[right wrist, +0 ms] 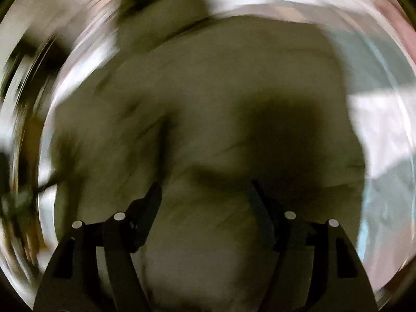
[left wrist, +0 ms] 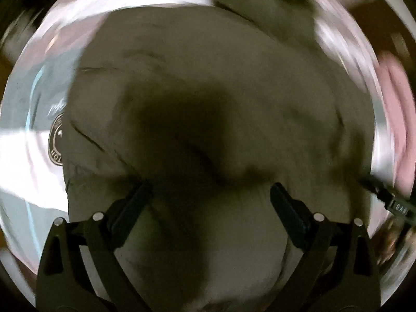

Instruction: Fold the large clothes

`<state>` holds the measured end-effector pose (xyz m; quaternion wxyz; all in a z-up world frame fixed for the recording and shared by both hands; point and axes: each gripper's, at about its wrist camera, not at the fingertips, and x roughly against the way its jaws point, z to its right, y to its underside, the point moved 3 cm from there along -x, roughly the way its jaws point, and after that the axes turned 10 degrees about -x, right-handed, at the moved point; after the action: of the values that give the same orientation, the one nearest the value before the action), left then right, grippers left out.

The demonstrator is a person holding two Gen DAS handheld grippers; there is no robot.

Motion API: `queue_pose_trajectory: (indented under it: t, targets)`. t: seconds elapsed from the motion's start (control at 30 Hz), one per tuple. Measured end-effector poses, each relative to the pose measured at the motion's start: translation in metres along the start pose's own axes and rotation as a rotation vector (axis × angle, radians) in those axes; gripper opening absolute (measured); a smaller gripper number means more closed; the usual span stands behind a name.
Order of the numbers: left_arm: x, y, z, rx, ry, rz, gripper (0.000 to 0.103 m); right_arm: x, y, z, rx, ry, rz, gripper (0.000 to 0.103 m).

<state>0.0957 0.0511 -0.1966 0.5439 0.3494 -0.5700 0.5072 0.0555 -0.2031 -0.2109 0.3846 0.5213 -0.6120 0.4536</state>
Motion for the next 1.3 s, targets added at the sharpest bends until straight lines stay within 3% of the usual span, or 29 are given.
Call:
queue_pose_trajectory:
  t: [0.07,0.13,0.2,0.27,0.33,0.4,0.5,0.57,0.63,0.73,0.77,0.8,0.87,0.9,0.93,1.03,1.13,1.2,1.3]
  targets:
    - [-0.002,0.023,0.025,-0.149,-0.081,-0.019,0.097,-0.017,0.032,-0.029,0.152,0.048,-0.04,0.069]
    - [-0.017,0.052,0.043,-0.276,-0.156,-0.072,0.097,-0.052,0.068,-0.042,0.3,0.17,-0.119,0.07]
    - [-0.042,0.081,0.044,-0.313,-0.178,-0.182,0.097,-0.069,0.088,-0.042,0.397,0.261,-0.121,0.081]
    - [-0.054,0.103,0.035,-0.313,-0.177,-0.232,0.099,-0.07,0.102,-0.039,0.482,0.3,-0.105,0.088]
    - [-0.051,0.115,0.021,-0.284,-0.161,-0.225,0.1,-0.063,0.105,-0.024,0.442,0.279,-0.113,0.09]
    - [-0.049,0.125,0.001,-0.216,-0.158,-0.234,0.1,-0.052,0.104,0.009,0.314,0.236,-0.138,0.09]
    - [-0.05,0.138,-0.017,-0.166,-0.149,-0.259,0.101,-0.039,0.107,0.053,0.054,0.067,-0.192,0.093]
    - [-0.047,0.142,-0.02,-0.158,-0.129,-0.25,0.101,-0.032,0.112,0.063,-0.028,-0.015,-0.196,0.093]
    - [-0.026,0.139,-0.014,-0.172,-0.118,-0.163,0.094,-0.016,0.112,0.064,-0.049,-0.073,-0.149,0.084]
    - [0.001,0.135,-0.014,-0.166,-0.103,-0.05,0.094,0.018,0.105,0.076,-0.165,-0.193,-0.037,0.081]
    - [0.001,0.134,-0.023,-0.129,-0.116,-0.064,0.094,0.023,0.11,0.09,-0.207,-0.174,-0.027,0.081]
    - [-0.004,0.135,-0.031,-0.094,-0.132,-0.095,0.094,0.021,0.109,0.104,-0.255,-0.08,-0.025,0.081]
    - [-0.02,0.143,-0.055,-0.009,-0.177,-0.194,0.094,0.003,0.107,0.135,-0.316,0.157,-0.061,0.071]
    - [-0.031,0.15,-0.067,0.019,-0.194,-0.253,0.095,-0.005,0.11,0.142,-0.324,0.207,-0.088,0.057]
    - [-0.038,0.156,-0.074,0.046,-0.191,-0.285,0.096,-0.015,0.114,0.144,-0.317,0.245,-0.111,0.054]
    - [-0.043,0.161,-0.083,0.088,-0.178,-0.321,0.097,-0.024,0.117,0.136,-0.243,0.34,-0.113,0.053]
    - [-0.037,0.154,-0.08,0.056,-0.212,-0.307,0.093,-0.027,0.115,0.125,-0.22,0.361,-0.111,0.054]
    - [-0.026,0.145,-0.069,0.024,-0.221,-0.259,0.09,-0.018,0.11,0.112,-0.21,0.312,-0.077,0.054]
    - [0.012,0.121,-0.066,0.046,-0.128,-0.095,0.093,0.008,0.095,0.101,-0.248,0.194,0.061,0.054]
